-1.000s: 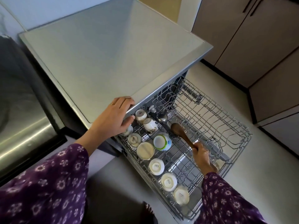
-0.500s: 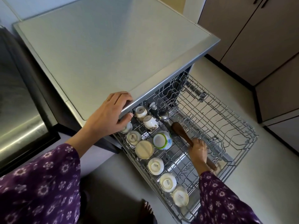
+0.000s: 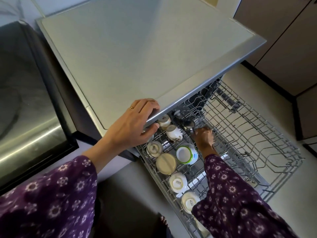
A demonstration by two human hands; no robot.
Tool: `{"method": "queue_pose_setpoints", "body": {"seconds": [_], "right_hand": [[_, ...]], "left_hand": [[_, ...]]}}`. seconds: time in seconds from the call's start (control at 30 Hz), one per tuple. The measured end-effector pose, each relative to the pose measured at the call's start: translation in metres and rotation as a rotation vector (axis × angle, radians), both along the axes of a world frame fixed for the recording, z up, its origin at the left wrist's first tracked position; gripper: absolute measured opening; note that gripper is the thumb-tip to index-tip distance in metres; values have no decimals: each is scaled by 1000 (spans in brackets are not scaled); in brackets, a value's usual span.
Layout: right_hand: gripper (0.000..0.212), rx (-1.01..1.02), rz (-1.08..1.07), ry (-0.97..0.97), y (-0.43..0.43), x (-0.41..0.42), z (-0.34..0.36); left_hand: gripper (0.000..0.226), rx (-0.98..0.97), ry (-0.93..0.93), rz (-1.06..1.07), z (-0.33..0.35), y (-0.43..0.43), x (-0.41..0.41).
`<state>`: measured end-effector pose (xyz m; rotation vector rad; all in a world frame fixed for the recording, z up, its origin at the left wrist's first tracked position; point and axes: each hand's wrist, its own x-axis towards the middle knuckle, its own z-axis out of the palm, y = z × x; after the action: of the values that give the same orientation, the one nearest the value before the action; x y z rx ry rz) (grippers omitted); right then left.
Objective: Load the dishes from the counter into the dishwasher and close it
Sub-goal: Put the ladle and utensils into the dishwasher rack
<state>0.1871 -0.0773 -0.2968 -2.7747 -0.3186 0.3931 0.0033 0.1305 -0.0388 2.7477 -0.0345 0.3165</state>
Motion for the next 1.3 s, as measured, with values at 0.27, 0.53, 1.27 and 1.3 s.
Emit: {"method": "queue_pose_setpoints", "body": {"seconds": [0.27, 0.53, 1.27, 1.3], "right_hand": [[21, -62, -104, -69, 4, -4, -7], [18, 197, -4, -39, -7, -12, 4], [14, 355, -143, 16, -146, -145, 71], [13, 334, -127, 35, -148, -153, 64]], "left_hand": [[39, 6, 15, 2, 0, 1, 0], [39, 20, 21, 0, -1, 1, 0], [44, 122, 6, -16, 0, 0, -3], [44, 124, 3, -15, 1, 0, -3]]}}
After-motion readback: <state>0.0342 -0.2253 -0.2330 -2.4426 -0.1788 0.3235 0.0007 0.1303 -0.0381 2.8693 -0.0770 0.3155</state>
